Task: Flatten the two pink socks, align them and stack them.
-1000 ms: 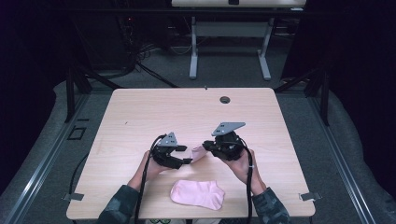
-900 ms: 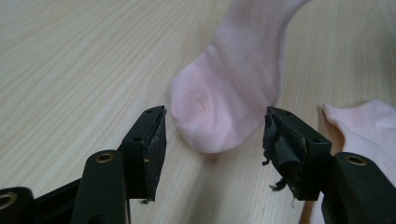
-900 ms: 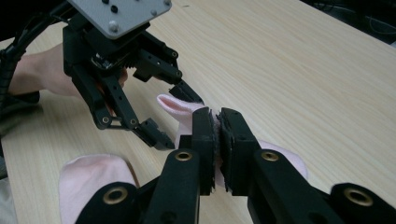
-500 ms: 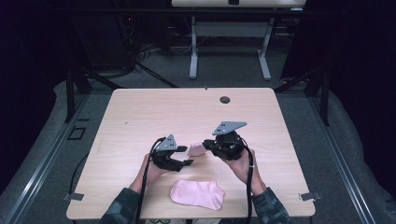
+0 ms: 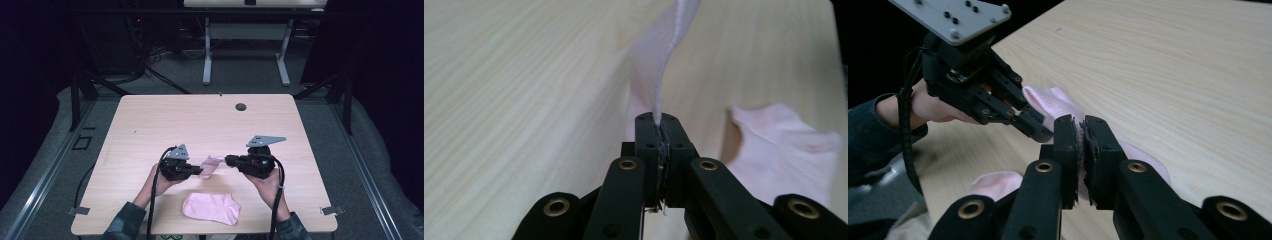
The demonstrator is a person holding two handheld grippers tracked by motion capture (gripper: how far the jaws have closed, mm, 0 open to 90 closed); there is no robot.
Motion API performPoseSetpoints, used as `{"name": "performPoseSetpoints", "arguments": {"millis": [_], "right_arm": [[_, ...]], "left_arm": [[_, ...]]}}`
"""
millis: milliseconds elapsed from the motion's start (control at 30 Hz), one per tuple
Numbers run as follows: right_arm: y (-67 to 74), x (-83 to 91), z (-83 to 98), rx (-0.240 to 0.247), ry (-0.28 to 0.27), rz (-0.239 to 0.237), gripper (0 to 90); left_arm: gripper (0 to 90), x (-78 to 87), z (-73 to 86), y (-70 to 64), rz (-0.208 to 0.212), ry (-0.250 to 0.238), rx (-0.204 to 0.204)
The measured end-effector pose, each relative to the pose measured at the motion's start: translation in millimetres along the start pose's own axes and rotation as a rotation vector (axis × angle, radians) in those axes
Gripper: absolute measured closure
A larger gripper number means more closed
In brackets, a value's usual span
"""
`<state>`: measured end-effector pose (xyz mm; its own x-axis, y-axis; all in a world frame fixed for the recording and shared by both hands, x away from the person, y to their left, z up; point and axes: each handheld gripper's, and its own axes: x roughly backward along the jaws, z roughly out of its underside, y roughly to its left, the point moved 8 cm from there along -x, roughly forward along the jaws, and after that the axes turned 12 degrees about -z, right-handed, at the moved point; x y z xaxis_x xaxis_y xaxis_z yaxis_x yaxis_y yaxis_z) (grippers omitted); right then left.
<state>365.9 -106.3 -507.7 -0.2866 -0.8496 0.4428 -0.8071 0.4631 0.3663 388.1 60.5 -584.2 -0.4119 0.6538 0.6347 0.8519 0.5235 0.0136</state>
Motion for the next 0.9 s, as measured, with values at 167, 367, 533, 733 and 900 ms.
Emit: {"name": "performPoseSetpoints", "arguments": {"millis": [167,367,533,733,900], "right_arm": [[-9.5,3.9,9.7,-0.084,-0.049,0.007,84.3],[-54.5,-18.8,28.3,-0.131,0.046,0.156,83.7],[-93.1,-41.9,42.7,-0.166,0.138,0.236,81.8],[-112.1,-46.7,46.9,-0.168,0.179,0.303,75.8],[-113.1,-43.1,51.3,-0.203,0.173,0.277,68.6]], "left_arm": [[88.2,13.2,-6.9,-0.8,0.040,0.105,0.023],[86.1,-13.9,-3.0,22.4,-0.046,0.205,0.106],[74.8,-36.9,1.9,35.3,-0.117,0.254,0.145],[60.7,-42.3,0.5,46.7,-0.107,0.219,0.270],[52.8,-40.7,1.7,46.0,-0.077,0.214,0.310]]}}
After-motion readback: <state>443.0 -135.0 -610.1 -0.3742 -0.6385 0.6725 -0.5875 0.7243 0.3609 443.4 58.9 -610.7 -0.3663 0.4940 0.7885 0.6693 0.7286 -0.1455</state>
